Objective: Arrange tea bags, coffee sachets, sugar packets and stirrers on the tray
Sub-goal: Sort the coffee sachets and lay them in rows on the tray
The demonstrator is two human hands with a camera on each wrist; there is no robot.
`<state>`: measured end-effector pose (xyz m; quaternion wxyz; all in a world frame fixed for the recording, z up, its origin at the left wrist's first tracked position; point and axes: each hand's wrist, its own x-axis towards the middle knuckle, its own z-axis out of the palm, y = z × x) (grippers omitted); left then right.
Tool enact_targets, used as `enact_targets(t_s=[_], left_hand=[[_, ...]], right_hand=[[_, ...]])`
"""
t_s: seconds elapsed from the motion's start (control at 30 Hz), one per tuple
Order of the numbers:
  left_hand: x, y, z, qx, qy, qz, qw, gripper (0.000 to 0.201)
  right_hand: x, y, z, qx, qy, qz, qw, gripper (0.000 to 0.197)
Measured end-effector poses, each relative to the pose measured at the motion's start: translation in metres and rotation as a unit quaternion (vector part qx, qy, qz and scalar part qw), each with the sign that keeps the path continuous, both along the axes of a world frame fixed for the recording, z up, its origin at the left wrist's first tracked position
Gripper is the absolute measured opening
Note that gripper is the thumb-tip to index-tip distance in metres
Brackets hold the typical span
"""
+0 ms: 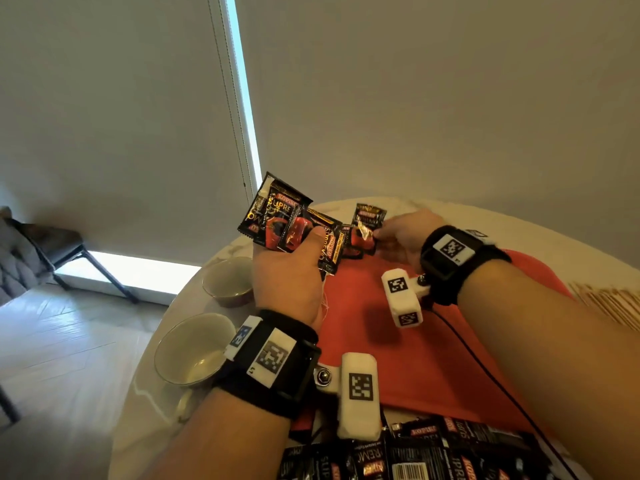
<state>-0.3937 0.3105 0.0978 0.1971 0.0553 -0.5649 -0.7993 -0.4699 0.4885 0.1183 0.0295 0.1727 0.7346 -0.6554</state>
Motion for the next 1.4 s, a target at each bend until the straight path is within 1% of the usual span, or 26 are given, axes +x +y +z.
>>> enact_targets(t_s=[0.1, 0.13, 0.17, 0.3, 0.43, 0.53, 0.73, 0.87, 0.97, 1.03, 1.07, 1.13, 1.2, 1.23, 1.27, 1.33, 1.4], left_hand=[[-0.002, -0.001, 0.000, 0.004, -0.006, 0.004, 1.000, 0.047], [-0.002, -0.001, 0.001, 0.006, -0.011, 0.004, 1.000, 0.049], [-0.004, -0.002, 0.000, 0.008, -0.015, 0.004, 1.000, 0.048], [-0.007, -0.003, -0.005, 0.013, -0.016, 0.009, 1.000, 0.033], [-0.007, -0.002, -0.005, 0.009, -0.019, 0.015, 1.000, 0.035], [-0.009, 0.000, -0.007, 0.009, -0.017, 0.016, 1.000, 0.031], [-0.007, 0.001, -0.006, 0.036, -0.014, 0.001, 0.999, 0.038], [-0.007, 0.002, -0.006, 0.034, -0.016, -0.010, 0.999, 0.038], [-0.005, 0.003, -0.005, 0.036, -0.021, -0.016, 0.999, 0.048], [-0.004, 0.005, -0.004, 0.041, -0.026, -0.023, 0.999, 0.046], [-0.004, 0.006, -0.004, 0.045, -0.030, -0.025, 0.998, 0.045], [-0.003, 0.008, -0.003, 0.055, -0.037, -0.030, 0.997, 0.042], [0.000, 0.009, -0.001, 0.083, -0.037, -0.045, 0.995, 0.033], [0.001, 0.009, 0.001, 0.092, -0.038, -0.051, 0.994, 0.032], [0.003, 0.010, 0.002, 0.101, -0.037, -0.057, 0.993, 0.033], [0.005, 0.009, 0.005, 0.126, -0.040, -0.069, 0.989, 0.032], [0.007, 0.009, 0.008, 0.161, -0.052, -0.079, 0.982, 0.030]], right_hand=[[-0.011, 0.002, -0.016, 0.082, -0.038, -0.003, 0.996, 0.004], [-0.012, 0.001, -0.017, 0.093, -0.043, -0.007, 0.995, 0.005], [-0.015, 0.000, -0.019, 0.093, -0.046, -0.005, 0.995, 0.007], [-0.021, -0.008, -0.022, 0.086, -0.051, 0.015, 0.995, 0.009], [-0.026, -0.013, -0.026, 0.070, -0.053, 0.017, 0.996, 0.008], [-0.026, -0.013, -0.027, 0.066, -0.058, 0.016, 0.996, 0.008], [-0.025, -0.013, -0.024, 0.078, -0.061, 0.007, 0.995, 0.011], [-0.022, -0.011, -0.023, 0.094, -0.059, 0.005, 0.994, 0.011], [-0.016, -0.008, -0.016, 0.072, -0.040, -0.011, 0.997, 0.017], [-0.005, -0.007, -0.005, 0.050, 0.000, -0.010, 0.999, 0.023], [0.005, -0.007, 0.002, 0.032, 0.023, 0.006, 0.999, 0.028], [0.029, -0.010, 0.016, -0.004, 0.054, 0.081, 0.995, 0.039], [0.051, -0.016, 0.026, 0.005, 0.063, 0.190, 0.980, 0.045], [0.059, -0.019, 0.028, 0.021, 0.068, 0.227, 0.971, 0.043], [0.063, -0.021, 0.028, 0.036, 0.080, 0.239, 0.967, 0.039], [0.066, -0.025, 0.026, 0.040, 0.122, 0.214, 0.968, 0.027], [0.066, -0.026, 0.025, 0.016, 0.146, 0.187, 0.971, 0.019]])
